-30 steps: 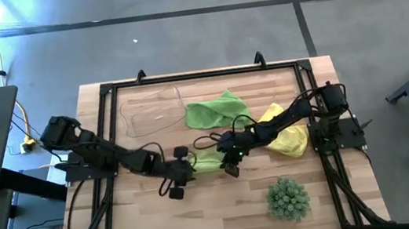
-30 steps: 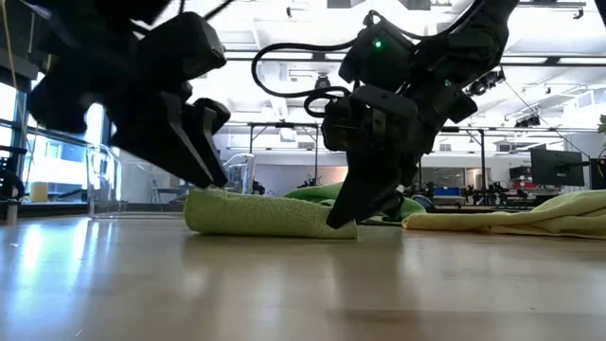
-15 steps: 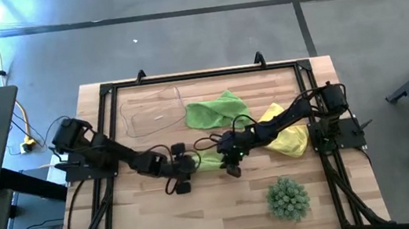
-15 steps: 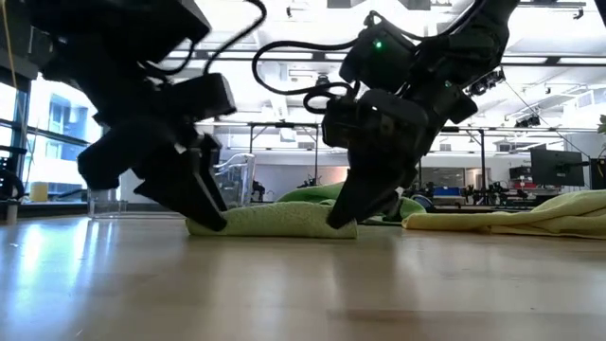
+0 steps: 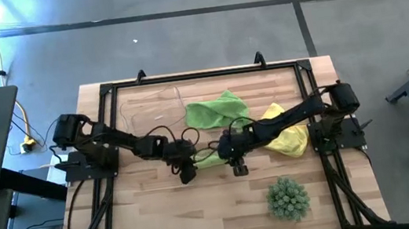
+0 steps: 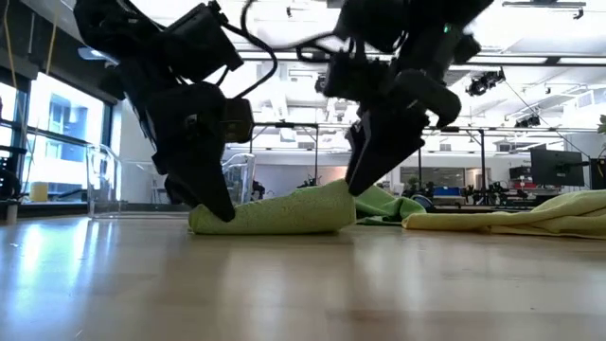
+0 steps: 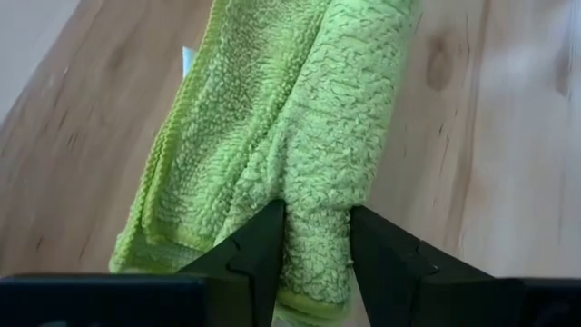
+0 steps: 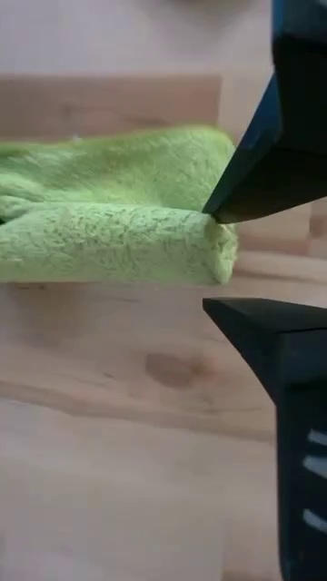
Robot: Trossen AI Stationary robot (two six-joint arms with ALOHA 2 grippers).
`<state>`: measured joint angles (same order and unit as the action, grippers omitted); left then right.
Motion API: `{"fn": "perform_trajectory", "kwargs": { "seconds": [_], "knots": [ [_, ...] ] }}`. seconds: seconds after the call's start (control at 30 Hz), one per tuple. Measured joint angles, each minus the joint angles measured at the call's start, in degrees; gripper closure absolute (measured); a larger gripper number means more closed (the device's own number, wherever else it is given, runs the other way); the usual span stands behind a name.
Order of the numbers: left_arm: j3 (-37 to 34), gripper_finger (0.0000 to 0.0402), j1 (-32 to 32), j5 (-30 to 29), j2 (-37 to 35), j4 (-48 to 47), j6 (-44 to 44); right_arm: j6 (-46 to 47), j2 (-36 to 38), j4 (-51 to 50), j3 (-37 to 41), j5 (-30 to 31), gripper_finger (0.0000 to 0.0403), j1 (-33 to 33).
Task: Roll microfiber towels into tight, uniform cylinder then place into a basket
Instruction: Roll the light green towel
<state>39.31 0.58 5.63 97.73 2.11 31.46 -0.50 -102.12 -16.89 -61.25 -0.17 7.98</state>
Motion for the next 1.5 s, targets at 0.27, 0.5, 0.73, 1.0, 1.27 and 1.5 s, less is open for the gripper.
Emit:
{"fn": "perform_trajectory", "kwargs": {
  "seconds": [0.27, 0.5, 0.73, 1.0, 1.27, 1.5],
  "knots": [
    [-0.2, 0.0284, 1.0, 0.9, 0.1, 1.1, 1.1, -8.7, -0.1, -0.6, -2.4, 15.4, 0.0266, 7.8],
    [-0.2, 0.0284, 1.0, 0.7, 0.2, 1.3, 1.4, -10.1, -1.9, 7.5, 0.6, 17.5, 0.0265, 8.9],
    [-0.3, 0.0284, 0.9, 0.4, 0.2, 2.0, 1.6, -11.9, -4.9, 13.0, 3.9, 18.6, 0.0265, 6.1],
    [-0.3, 0.0284, 0.9, 0.3, 0.0, 2.4, 1.2, -2.8, -8.2, 13.7, 3.8, 16.4, 0.0265, 3.2],
    [-0.5, 0.0271, 0.8, -2.0, -4.6, -0.5, -8.2, 12.2, -10.3, 11.8, 3.4, 10.8, 0.0271, 2.0],
    [-0.4, 0.0250, 0.1, -6.6, -11.6, -6.5, -15.0, 17.5, -10.2, 11.7, 3.4, 10.2, 0.0331, 1.7]
  ]
}}
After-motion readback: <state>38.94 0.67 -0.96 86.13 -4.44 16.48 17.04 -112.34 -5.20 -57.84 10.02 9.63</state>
